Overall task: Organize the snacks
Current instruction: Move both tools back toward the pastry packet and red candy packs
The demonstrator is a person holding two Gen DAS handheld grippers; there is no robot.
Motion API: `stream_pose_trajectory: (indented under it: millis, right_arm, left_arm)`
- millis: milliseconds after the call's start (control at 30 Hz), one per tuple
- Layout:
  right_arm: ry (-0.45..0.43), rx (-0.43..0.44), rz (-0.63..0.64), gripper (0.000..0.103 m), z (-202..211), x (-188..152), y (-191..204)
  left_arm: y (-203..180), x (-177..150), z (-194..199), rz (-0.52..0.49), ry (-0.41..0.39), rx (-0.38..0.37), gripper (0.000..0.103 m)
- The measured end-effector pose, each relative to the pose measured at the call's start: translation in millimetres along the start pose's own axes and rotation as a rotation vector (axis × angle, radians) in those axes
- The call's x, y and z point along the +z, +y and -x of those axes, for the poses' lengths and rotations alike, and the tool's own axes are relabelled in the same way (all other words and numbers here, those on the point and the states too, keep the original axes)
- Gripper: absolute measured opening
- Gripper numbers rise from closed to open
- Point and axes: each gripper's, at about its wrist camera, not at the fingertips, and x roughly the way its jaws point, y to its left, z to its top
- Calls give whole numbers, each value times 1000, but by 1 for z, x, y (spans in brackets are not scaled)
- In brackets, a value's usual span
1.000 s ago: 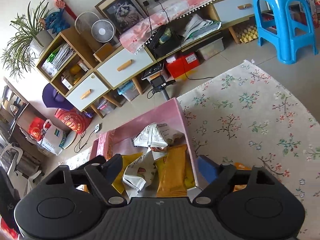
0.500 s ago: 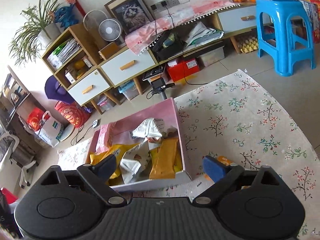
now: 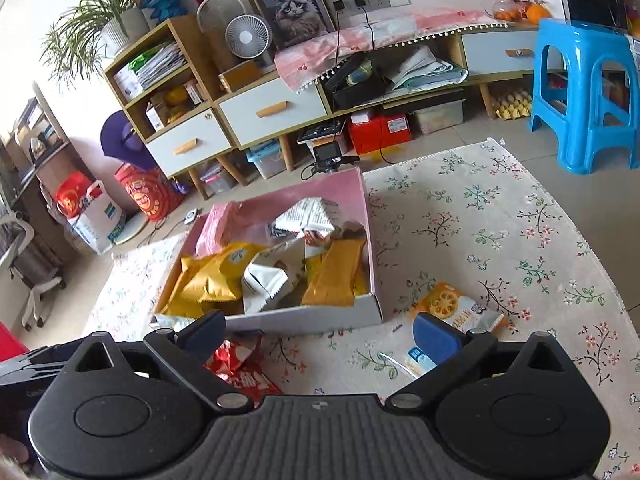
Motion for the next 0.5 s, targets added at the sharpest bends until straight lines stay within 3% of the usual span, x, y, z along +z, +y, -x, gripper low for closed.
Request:
stream_pose_trajectory:
  millis: [300,500]
  right_arm:
    - [4,-21,117,93,-5,-19,9]
    - [15,4,225,93,-13,-34,26]
  left_arm:
    - [15,-23,-1,14,-36,-15,98]
    - [11,-41,-26,-21,-41,-38,98]
